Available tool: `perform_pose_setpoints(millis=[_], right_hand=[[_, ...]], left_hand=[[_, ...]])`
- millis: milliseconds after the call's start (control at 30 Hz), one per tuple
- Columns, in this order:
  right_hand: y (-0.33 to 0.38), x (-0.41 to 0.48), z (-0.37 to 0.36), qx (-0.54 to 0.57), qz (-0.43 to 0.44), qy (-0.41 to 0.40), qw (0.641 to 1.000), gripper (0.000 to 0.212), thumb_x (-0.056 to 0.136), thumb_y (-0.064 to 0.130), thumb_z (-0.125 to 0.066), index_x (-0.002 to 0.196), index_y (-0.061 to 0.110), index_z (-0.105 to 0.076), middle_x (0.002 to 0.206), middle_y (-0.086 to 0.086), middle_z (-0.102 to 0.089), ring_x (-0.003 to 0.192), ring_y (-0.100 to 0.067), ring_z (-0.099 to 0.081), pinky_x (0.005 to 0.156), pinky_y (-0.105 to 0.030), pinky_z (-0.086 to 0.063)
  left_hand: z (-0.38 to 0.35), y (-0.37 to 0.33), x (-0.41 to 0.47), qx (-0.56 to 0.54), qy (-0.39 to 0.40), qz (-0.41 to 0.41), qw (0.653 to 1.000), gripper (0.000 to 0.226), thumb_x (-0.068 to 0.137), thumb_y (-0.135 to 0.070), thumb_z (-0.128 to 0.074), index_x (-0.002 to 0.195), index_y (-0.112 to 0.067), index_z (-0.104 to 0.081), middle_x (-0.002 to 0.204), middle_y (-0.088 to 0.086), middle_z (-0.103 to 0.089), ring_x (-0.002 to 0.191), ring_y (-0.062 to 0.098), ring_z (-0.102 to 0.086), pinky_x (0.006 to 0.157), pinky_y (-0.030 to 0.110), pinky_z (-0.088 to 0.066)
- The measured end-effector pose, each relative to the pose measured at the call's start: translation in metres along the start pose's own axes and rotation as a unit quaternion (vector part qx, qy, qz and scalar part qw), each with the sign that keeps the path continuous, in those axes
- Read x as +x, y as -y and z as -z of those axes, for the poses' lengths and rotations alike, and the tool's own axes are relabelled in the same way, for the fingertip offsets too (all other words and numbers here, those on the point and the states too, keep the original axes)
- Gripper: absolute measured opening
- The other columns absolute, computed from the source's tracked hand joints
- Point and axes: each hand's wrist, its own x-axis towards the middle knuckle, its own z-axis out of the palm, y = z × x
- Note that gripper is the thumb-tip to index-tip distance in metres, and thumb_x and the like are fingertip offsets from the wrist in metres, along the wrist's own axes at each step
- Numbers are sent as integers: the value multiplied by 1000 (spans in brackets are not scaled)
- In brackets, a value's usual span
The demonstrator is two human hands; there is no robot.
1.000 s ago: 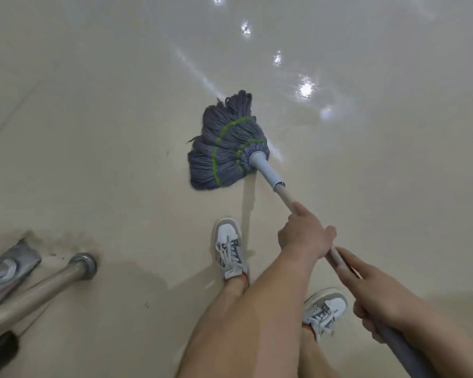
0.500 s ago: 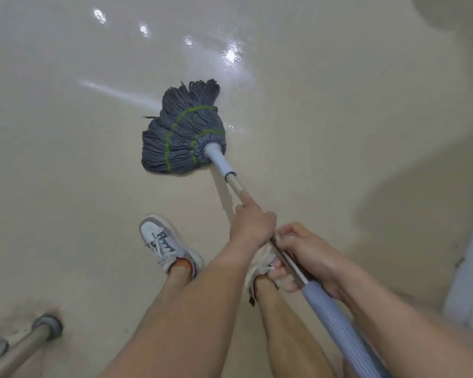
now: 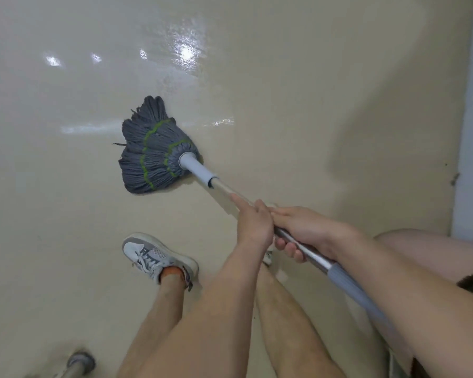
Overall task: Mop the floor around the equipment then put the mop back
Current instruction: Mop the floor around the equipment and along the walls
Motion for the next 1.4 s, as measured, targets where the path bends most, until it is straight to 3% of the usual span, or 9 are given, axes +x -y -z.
perform_pose_setpoints(millis=[167,300,400,533,867,1033,1067,1233,1400], right_hand=[[-57,-38,36,197,27,-86,976,25,101,42,-44,94,24,-59,52,-3,-44,33,-8,-34,32,-11,-31],[-73,-57,73,343,26,-123,931,20,103,37,-42,95,33,-59,52,-3,-40,31,-7,-31,30,-11,-28],[-62,-56,88,366,4,-124,922,30,102,41,-41,77,25,-49,52,-1,-38,29,-5,-29,28,-10,-26],[-7,-38,66,270,11,-108,957,40,99,52,-39,73,22,-44,50,1,-36,30,-5,-28,30,-9,-27],[220,42,-50,100,67,-44,992,28,102,31,-23,100,16,-47,49,-5,-33,23,-7,-30,32,-10,-31],[310,66,-98,109,82,17,990,28,100,19,-29,114,11,-52,54,-8,-42,26,-10,-38,32,-15,-39],[315,63,-103,137,89,35,986,25,101,17,-32,115,12,-52,53,-9,-44,28,-11,-42,33,-16,-42],[299,37,-84,200,91,54,974,26,103,21,-36,124,16,-49,62,-5,-42,36,-9,-44,36,-15,-44],[261,20,-30,299,122,12,946,26,104,21,-37,125,17,-51,60,-5,-38,30,-6,-33,34,-11,-32]], left_hand=[[-65,-18,-15,128,151,-27,980,76,102,-27,-33,154,-11,20,141,26,-49,120,34,-55,99,36,-42],[-114,-54,-22,216,220,-64,949,73,96,-22,-43,155,-8,-1,133,26,-55,119,38,-56,97,39,-44],[-124,-75,-18,217,196,-59,954,69,91,-17,-48,150,-9,-14,124,21,-61,115,37,-59,94,39,-47],[-81,-92,17,197,137,-72,968,58,90,-19,-51,142,-5,-29,125,21,-60,116,37,-57,97,39,-47],[140,-170,139,58,-38,-71,995,38,84,-9,-55,117,10,-55,116,33,-62,108,42,-63,89,46,-52],[235,-206,178,23,-72,-46,996,4,82,-10,-52,81,-8,-49,82,18,-53,70,27,-52,67,37,-45],[244,-212,179,28,-71,-44,996,13,86,-7,-51,75,-10,-45,76,12,-49,63,23,-47,63,33,-42],[229,-233,170,112,-35,-54,992,27,89,-2,-46,68,-16,-36,65,2,-38,57,19,-37,49,28,-29],[157,-255,161,220,20,-80,972,10,89,-9,-48,80,-9,-43,69,5,-45,67,27,-46,63,29,-37]])
